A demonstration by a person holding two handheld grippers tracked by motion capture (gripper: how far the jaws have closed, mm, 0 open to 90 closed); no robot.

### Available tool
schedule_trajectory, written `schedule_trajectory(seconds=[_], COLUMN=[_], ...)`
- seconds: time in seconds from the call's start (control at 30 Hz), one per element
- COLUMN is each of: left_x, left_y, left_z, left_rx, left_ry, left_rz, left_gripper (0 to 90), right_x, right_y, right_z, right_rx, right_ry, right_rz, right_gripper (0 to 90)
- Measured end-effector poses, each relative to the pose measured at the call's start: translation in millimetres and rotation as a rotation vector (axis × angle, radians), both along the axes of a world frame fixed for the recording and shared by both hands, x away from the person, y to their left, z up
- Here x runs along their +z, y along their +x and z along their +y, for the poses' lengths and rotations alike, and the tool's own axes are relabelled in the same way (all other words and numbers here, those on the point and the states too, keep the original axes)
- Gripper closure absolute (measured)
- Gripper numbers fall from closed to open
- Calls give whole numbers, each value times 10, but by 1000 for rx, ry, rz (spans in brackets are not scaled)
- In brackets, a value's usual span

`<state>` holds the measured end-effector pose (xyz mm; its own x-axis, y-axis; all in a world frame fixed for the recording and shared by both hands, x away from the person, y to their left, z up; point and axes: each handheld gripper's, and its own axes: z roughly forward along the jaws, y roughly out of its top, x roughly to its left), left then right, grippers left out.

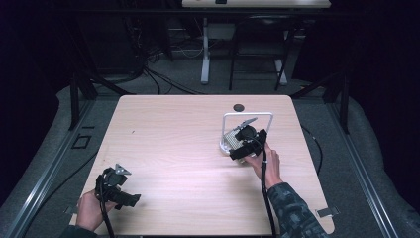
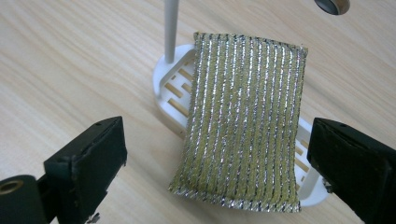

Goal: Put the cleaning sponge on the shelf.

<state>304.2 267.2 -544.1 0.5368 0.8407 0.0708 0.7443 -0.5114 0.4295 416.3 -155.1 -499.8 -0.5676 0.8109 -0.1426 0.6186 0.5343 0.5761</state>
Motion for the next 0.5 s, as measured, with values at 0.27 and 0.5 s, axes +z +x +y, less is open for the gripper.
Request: schedule_trajectory(seconds=[0.27,0.5], left_x=[-4,-8], left_y=[8,6], left_z=[-4,-5], left_rx=[-3,-4], left_ry=[2,-1], left_rz=[2,4], left_gripper=[5,3], right_x=[206,338], right_y=[-171,-350], right_z=[-17,-61], right_rx=[47,81], right_ry=[38,60], right_rz=[-3,-9], right_gripper=[34,28])
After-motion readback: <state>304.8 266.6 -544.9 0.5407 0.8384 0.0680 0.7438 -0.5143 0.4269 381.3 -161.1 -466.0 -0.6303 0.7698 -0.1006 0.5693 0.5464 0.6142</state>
